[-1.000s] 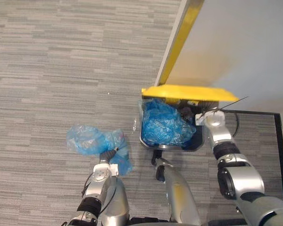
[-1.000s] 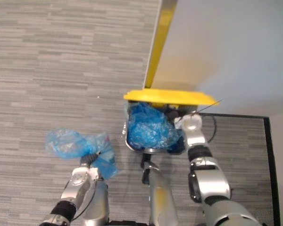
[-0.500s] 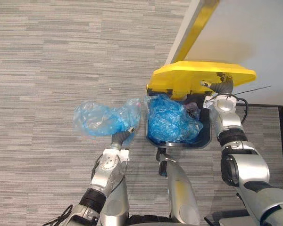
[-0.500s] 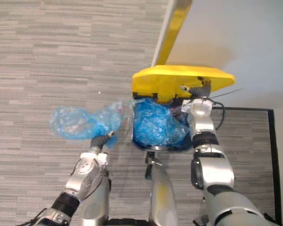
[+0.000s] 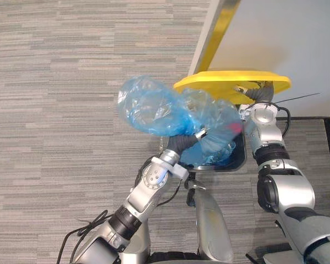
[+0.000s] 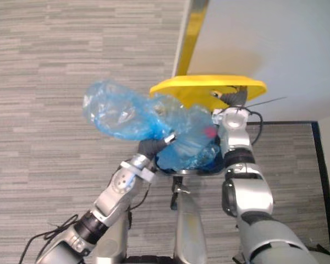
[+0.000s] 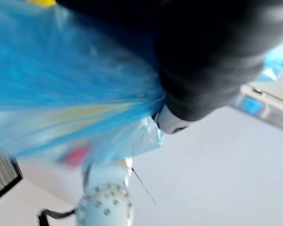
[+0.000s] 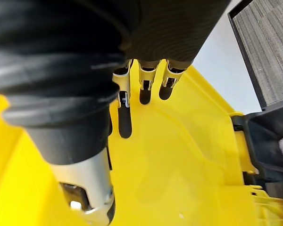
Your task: Gather rubbish on tea table into small bin, then transfer packed bag to large trash can.
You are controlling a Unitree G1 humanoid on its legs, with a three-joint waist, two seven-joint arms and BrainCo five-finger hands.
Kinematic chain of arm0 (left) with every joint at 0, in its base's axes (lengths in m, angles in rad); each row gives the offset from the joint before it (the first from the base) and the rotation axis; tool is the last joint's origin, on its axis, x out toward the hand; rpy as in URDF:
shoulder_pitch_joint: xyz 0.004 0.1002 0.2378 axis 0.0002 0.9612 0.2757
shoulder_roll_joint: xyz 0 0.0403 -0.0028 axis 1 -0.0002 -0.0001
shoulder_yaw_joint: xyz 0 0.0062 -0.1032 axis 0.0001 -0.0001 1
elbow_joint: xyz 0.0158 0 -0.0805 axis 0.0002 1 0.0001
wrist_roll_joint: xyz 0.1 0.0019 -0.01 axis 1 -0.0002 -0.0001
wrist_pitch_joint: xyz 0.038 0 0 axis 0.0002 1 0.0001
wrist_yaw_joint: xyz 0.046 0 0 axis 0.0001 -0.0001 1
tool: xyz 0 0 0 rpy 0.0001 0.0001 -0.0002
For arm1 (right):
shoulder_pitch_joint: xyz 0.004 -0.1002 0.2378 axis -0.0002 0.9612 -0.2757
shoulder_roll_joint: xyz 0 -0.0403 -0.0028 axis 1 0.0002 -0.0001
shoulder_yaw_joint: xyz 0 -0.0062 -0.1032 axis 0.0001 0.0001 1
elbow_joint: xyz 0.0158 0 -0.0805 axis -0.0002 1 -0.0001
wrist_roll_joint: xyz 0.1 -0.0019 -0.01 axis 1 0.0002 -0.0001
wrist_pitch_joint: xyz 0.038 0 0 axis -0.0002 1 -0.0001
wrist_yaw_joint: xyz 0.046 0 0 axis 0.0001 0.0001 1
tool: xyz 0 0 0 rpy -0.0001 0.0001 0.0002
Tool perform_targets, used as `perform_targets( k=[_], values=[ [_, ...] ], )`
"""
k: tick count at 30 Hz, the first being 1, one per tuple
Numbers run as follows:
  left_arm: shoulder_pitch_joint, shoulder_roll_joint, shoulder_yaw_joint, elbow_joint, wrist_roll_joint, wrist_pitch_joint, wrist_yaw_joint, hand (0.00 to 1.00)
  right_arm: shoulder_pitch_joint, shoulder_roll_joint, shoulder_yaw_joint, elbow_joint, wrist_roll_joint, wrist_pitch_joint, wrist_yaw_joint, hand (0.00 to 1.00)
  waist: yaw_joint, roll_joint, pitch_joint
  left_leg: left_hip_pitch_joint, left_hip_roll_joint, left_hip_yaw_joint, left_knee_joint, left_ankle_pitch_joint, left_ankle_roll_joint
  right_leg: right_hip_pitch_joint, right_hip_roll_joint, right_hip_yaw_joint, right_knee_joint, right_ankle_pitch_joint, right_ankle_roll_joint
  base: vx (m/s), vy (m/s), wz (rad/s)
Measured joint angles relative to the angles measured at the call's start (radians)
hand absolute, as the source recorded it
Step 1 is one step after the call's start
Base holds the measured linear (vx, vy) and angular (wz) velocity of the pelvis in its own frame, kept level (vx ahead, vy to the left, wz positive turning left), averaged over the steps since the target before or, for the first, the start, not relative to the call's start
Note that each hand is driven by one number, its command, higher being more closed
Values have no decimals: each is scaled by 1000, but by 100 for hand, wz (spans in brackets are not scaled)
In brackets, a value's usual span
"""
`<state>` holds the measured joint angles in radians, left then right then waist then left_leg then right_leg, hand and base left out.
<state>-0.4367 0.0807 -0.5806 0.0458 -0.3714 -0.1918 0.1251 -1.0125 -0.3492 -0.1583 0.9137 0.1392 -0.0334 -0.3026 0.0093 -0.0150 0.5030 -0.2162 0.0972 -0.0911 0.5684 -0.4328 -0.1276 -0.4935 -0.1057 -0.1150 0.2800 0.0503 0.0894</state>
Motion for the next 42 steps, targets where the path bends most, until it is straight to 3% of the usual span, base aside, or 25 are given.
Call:
perform_targets(
  k=[6, 9, 16, 22, 23, 27, 36, 42],
  values=[
    [-155, -60, -7, 296, 62, 13, 27, 100, 2, 5, 24, -151, 19, 6, -1, 0, -12, 2, -1, -45, -2, 24, -8, 2, -2, -59, 6, 23, -10, 14, 2, -3, -20, -10],
    [-214, -65, -6, 443, 108, 53, 33, 100, 1, 9, 64, -200, 18, 5, -3, 0, -30, 2, -1, -63, 7, 32, -12, 3, -4, -80, 21, 30, -23, 25, -5, 49, -32, -13],
    [-327, -82, 17, 629, 204, 85, 48, 100, 25, 24, 135, -351, 19, 4, -8, 0, -56, 1, 0, -112, 17, 57, -20, 4, -6, -135, 30, 45, -38, 36, -5, 34, -33, -7],
    [-371, -97, 127, 740, 292, 119, 53, 100, 57, 29, 175, -485, 19, 4, -4, 0, -60, -2, 1, -186, 50, 67, 23, -9, -21, -195, 50, 41, -35, 40, -9, 31, -65, -4],
    [-378, -96, 145, 754, 301, 120, 63, 0, 57, 31, 181, -506, 19, 4, -4, 0, -60, -2, 1, -202, 53, 69, 35, -10, -23, -209, 52, 40, -31, 40, -10, 21, -57, -5],
    [-377, -97, 212, 770, 348, 152, 89, 0, 56, 37, 210, -525, 27, 4, -4, 0, -60, -2, 1, -216, 69, 84, 48, -12, -27, -221, 60, 39, -25, 43, -14, 18, -52, -2],
    [-375, -123, 263, 770, 408, 162, 110, 0, 41, 65, 246, -545, 37, 4, 8, 0, -54, -2, 1, -199, 86, 112, 45, -13, -31, -220, 80, 51, -25, 48, -21, 25, -40, -8],
    [-360, -144, 282, 770, 406, 161, 112, 0, 38, 82, 256, -521, 37, 41, 18, 0, -52, -2, 0, -154, 88, 114, 22, -5, -45, -186, 86, 51, -25, 49, -22, 14, -19, -1]
  ],
)
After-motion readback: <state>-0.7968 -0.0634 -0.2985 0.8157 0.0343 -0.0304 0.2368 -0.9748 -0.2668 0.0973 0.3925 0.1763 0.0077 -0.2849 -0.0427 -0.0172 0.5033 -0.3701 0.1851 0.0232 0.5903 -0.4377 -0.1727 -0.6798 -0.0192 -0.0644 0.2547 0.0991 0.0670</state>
